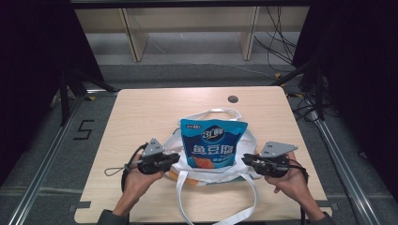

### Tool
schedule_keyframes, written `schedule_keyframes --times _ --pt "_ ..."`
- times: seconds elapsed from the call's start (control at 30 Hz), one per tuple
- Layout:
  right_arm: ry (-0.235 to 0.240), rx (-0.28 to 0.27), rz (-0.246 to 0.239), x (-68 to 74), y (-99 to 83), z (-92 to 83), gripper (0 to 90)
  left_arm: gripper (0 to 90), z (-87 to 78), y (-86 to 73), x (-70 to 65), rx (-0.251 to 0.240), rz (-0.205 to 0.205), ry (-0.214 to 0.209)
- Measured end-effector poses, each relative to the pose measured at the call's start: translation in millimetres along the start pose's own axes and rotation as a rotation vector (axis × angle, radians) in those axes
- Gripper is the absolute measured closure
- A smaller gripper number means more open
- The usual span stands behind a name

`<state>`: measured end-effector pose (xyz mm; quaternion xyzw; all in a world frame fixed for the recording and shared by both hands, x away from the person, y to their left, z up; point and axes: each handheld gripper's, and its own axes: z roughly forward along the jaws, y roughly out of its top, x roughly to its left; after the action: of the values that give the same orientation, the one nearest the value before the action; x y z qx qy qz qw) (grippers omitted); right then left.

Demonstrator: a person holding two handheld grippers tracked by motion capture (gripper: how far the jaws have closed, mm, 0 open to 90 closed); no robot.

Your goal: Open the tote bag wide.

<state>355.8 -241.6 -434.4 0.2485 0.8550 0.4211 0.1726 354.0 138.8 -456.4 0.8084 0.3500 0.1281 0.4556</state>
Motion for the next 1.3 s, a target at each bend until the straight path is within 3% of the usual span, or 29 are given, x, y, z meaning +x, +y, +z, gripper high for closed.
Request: schedule_keyframes --times 0.03,0.07,0.1,0.13,0.17,0.2,0.27,0.37,0.4,0.6,0.8,0.93,1.0,1.03,1.07,1.1,1.2,1.23,1.3 --pt "-0.017 0.035 -0.007 -1.4 -2.4 8.6 84.9 84.8 2.2 -7.5 -1.8 0.034 0.014 -0.007" --pt "-0.028 0.077 -0.045 -3.1 -5.7 19.0 86.6 86.5 5.2 -17.0 -4.8 0.072 0.006 -0.018" --pt "-0.037 0.131 -0.044 -2.8 -11.2 29.5 88.4 87.3 7.6 -22.4 -6.3 0.088 0.009 -0.024" --pt "-0.037 0.16 -0.06 -2.7 -15.1 35.5 89.3 88.3 10.9 -30.1 -6.4 0.112 0.035 -0.026" --pt "-0.036 0.202 -0.063 0.5 -21.8 44.5 90.0 89.1 15.8 -36.4 -8.7 0.122 0.003 -0.018" --pt "-0.031 0.23 -0.071 2.6 -25.2 49.0 90.0 89.1 19.0 -39.9 -9.2 0.144 0.011 -0.023" --pt "-0.05 0.246 -0.1 4.0 -26.4 53.0 90.0 89.2 28.8 -46.5 -11.7 0.164 0.033 0.014" --pt "-0.05 0.256 -0.074 6.1 -27.5 51.8 90.0 89.4 31.6 -44.9 -12.6 0.184 0.079 0.034" --pt "-0.047 0.243 -0.087 5.3 -28.4 51.8 90.0 89.3 31.9 -45.2 -12.7 0.183 0.084 0.037" --pt "-0.029 0.238 -0.033 3.8 -30.6 54.6 90.0 89.2 35.6 -45.5 -11.5 0.184 0.088 0.056" --pt "-0.041 0.227 -0.031 -3.0 -29.8 63.3 90.0 89.1 45.3 -38.0 -0.9 0.18 0.083 0.087" --pt "-0.058 0.219 -0.021 -18.2 -24.5 74.8 90.0 89.1 53.3 -30.3 11.6 0.186 0.087 0.107" --pt "-0.048 0.209 0.014 -28.0 -22.2 80.3 90.0 89.0 59.5 -27.7 16.0 0.161 0.044 0.12" --pt "-0.053 0.204 0.019 -32.7 -21.0 83.2 90.0 89.0 59.7 -24.3 21.4 0.186 0.087 0.12" --pt "-0.057 0.201 0.026 -36.1 -19.9 86.3 90.0 89.0 62.6 -22.7 23.2 0.185 0.064 0.126" --pt "-0.063 0.195 0.027 -40.3 -18.5 89.3 90.0 89.0 65.2 -19.8 27.3 0.185 0.078 0.138" --pt "-0.088 0.194 0.035 -50.4 -13.4 98.1 90.0 88.9 71.2 -16.9 30.6 0.172 0.045 0.154" --pt "-0.094 0.2 0.027 -53.6 -11.5 100.3 89.9 88.8 71.7 -15.4 32.1 0.177 0.062 0.16" --pt "-0.1 0.191 0.038 -58.6 -9.4 105.1 88.6 88.7 74.8 -14.9 33.6 0.156 0.04 0.173"
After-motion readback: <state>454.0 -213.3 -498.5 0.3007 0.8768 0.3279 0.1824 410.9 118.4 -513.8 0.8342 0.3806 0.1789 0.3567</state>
